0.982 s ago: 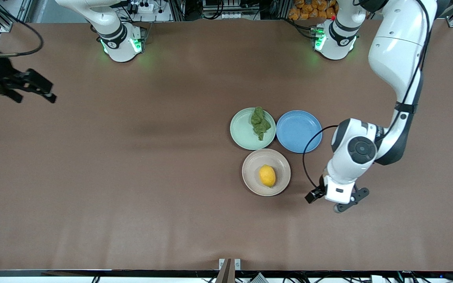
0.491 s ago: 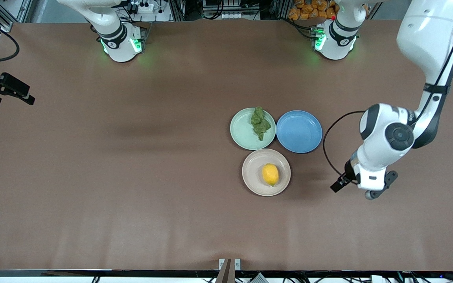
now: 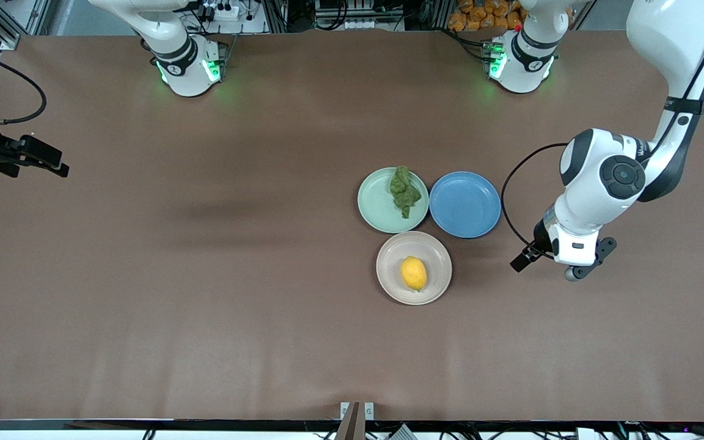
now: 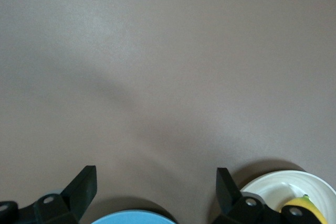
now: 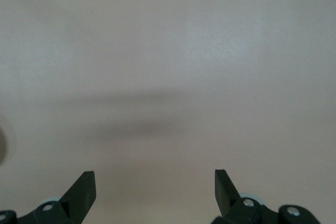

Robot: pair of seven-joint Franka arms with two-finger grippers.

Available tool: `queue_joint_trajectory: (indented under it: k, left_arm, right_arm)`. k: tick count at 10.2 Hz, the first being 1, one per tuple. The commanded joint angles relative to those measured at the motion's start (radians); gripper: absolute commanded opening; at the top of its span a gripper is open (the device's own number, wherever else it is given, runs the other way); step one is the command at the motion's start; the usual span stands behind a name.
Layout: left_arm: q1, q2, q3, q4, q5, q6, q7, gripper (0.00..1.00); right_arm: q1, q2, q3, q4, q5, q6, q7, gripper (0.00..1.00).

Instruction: Place lemon and lettuce in plates

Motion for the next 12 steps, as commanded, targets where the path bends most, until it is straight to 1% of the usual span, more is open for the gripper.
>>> queue_joint_trajectory:
  k: [1, 2, 3, 5, 6, 7, 8, 9, 10, 11, 12]
  left_arm:
    - [0.02, -0.019, -0.006, -0.018, -0.01, 0.018, 0.001, 1.0]
    - [0.023, -0.016, 0.001, -0.018, -0.009, 0.016, 0.003, 1.0]
    - [0.058, -0.017, -0.001, -0.021, -0.005, 0.01, 0.001, 1.0]
    - [0.085, -0.017, 0.001, -0.024, -0.005, 0.007, 0.036, 1.0]
    - [0.12, -0.025, -0.001, -0.03, -0.005, 0.002, 0.087, 1.0]
    - [0.112, -0.023, 0.025, -0.035, -0.009, -0.045, 0.195, 1.0]
    - [0.034, -0.037, 0.136, -0.035, -0.018, -0.117, 0.321, 1.0]
    - [-0.043, -0.069, 0.218, -0.062, -0.036, -0.134, 0.368, 1.0]
    - [-0.071, -0.109, 0.25, -0.11, -0.062, -0.133, 0.392, 1.0]
    - [-0.086, -0.152, 0.281, -0.153, -0.103, -0.133, 0.456, 1.0]
    - [-0.139, -0.202, 0.345, -0.194, -0.164, -0.133, 0.528, 1.0]
  right_arm:
    - [-0.053, -0.009, 0.084, 0.024, -0.07, -0.01, -0.003, 1.0]
    - [-0.058, 0.0, 0.131, 0.024, -0.101, -0.003, 0.012, 1.0]
    - [-0.052, 0.003, 0.131, 0.023, -0.095, 0.007, 0.046, 1.0]
    - [-0.056, -0.006, 0.134, 0.023, -0.089, 0.001, 0.043, 1.0]
    - [-0.058, -0.009, 0.134, 0.024, -0.086, 0.006, 0.043, 1.0]
    - [-0.062, -0.015, 0.134, 0.024, -0.086, 0.009, 0.038, 1.0]
    - [-0.067, -0.02, 0.134, 0.024, -0.082, 0.015, 0.038, 1.0]
    - [-0.067, -0.024, 0.134, 0.023, -0.082, 0.015, 0.04, 1.0]
    - [-0.067, -0.023, 0.134, 0.023, -0.082, 0.021, 0.043, 1.0]
    - [-0.065, -0.015, 0.136, 0.024, -0.08, 0.05, 0.046, 1.0]
    - [-0.067, -0.015, 0.14, 0.023, -0.079, 0.081, 0.049, 1.0]
